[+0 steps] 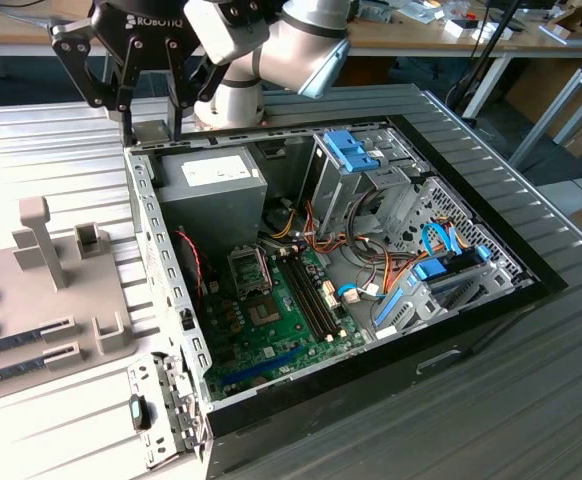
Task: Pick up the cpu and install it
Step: 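Pick up the cpu and move it towards the insertion slot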
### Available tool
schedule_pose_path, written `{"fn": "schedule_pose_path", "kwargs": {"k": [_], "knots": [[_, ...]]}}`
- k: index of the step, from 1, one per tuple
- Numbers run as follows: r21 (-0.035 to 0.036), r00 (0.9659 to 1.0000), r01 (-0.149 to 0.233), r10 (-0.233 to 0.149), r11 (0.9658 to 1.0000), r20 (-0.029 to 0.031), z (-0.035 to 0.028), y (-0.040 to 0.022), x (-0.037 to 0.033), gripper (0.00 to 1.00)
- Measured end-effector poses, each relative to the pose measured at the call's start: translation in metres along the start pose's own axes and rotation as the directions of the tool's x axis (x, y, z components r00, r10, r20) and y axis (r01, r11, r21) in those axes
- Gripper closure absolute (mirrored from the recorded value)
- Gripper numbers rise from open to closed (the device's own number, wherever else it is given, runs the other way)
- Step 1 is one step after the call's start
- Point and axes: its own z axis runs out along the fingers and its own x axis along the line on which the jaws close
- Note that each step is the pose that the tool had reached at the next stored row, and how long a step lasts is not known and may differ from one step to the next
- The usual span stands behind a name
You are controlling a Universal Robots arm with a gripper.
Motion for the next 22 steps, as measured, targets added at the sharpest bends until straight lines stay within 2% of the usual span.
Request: {"fn": "schedule_pose_path", "kwargs": {"k": [18, 22], "knots": [[0.0, 1.0, 0.0, 0.0, 1.0, 0.0, 0.0012, -0.0005, -0.0126, 0.53], [0.0, 1.0, 0.0, 0.0, 1.0, 0.0, 0.0023, -0.0009, -0.0255, 0.53]]}}
